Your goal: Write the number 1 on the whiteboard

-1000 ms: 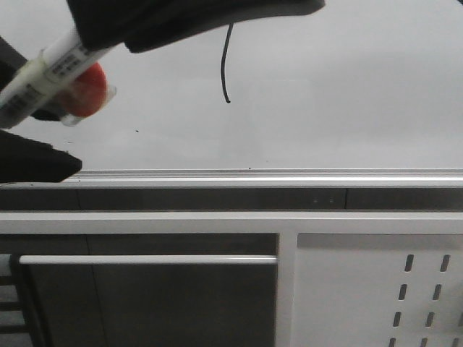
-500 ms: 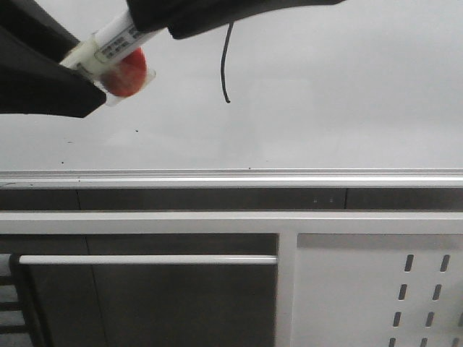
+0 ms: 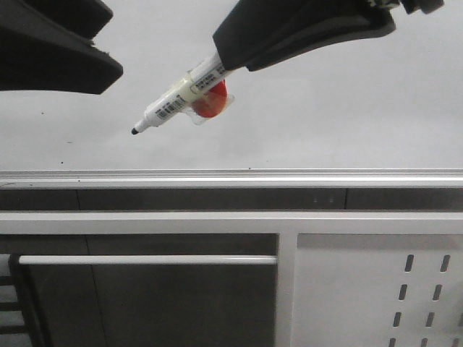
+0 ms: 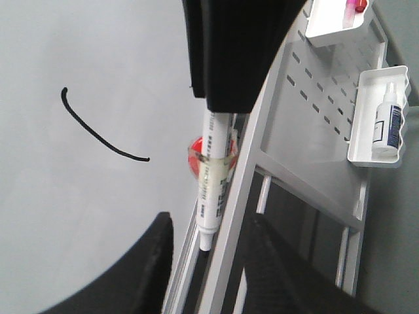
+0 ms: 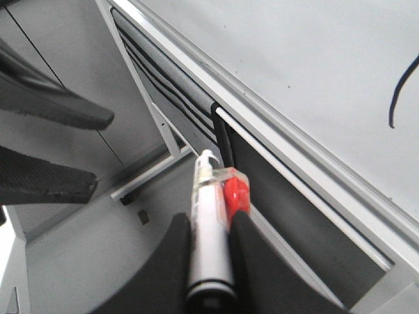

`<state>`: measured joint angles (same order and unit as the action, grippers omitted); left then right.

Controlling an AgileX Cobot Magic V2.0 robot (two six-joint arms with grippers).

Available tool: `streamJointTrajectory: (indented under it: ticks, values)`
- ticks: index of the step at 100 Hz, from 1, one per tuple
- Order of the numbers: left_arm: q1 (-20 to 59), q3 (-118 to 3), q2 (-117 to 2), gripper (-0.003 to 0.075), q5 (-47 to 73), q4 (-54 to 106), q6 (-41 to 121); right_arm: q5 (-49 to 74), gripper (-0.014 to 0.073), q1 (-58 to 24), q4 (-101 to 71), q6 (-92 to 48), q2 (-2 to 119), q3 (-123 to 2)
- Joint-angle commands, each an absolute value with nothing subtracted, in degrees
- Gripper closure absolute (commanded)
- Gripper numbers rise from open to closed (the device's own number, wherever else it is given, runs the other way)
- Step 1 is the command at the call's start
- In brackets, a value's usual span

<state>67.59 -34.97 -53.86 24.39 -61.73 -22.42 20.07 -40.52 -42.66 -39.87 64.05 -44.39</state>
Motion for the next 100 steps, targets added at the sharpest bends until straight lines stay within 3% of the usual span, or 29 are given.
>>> streamJointTrajectory:
  ticks: [1, 37, 71, 100]
  values:
    - [68.02, -36.95, -53.57, 0.0428, 23.37, -62.77, -23.38, 17.98, 0.0665, -40.05, -42.98, -40.13, 62.91, -45.96]
    - [67.91, -36.95, -59.5, 0.0428, 24.74, -66.09, -23.75, 20.66, 0.0665, -40.65, -42.98, -40.13, 62.56, -47.78]
    - [67.91, -36.95, -60.94, 0.0428, 28.72, -84.78, -45.39, 21.9, 0.0665, -40.79, -42.98, -40.13, 62.56, -48.48]
    - [67.91, -37.68, -61.07, 0.0428, 27.03, -84.93, -47.31, 21.68, 0.0665, -40.79, -42.98, -40.13, 62.56, -48.58]
